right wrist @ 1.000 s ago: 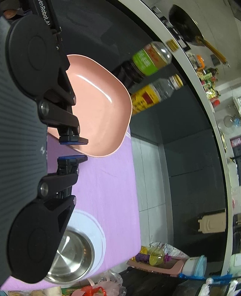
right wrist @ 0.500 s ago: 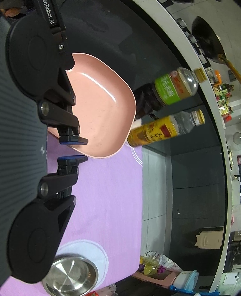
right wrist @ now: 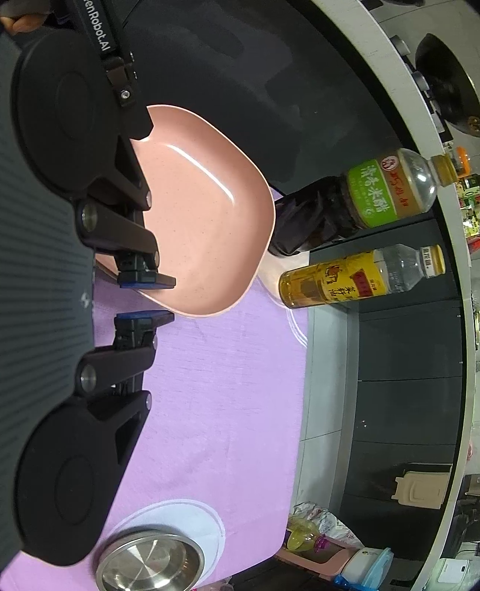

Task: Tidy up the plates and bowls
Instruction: 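Lower the pink dish onto the green plate and open the left tool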

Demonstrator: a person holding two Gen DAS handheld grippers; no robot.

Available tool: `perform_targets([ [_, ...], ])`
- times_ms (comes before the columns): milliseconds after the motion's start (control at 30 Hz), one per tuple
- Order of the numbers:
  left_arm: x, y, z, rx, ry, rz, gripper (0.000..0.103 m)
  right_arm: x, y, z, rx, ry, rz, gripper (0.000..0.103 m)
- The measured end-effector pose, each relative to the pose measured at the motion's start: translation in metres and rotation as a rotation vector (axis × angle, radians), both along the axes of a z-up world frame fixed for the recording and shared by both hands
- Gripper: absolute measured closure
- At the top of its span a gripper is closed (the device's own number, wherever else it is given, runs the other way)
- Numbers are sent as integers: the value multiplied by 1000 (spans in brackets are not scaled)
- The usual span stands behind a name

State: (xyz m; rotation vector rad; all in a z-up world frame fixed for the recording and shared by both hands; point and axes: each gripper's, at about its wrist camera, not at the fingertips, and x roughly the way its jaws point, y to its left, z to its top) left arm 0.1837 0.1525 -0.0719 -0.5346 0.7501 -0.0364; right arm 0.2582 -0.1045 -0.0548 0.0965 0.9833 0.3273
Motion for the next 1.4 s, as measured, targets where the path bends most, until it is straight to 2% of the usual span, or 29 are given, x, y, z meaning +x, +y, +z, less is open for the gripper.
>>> perform_targets([
  [667,11,9,-23,10,64,11,85,7,17,-21,-34,60,35,88],
  [1133,18,22,-38,25,117,61,86,13,40,-43,-55,133,86,88],
  [1400,21,30,-42,-8,140,72,85,15,41,-49,-48,143,78,86],
])
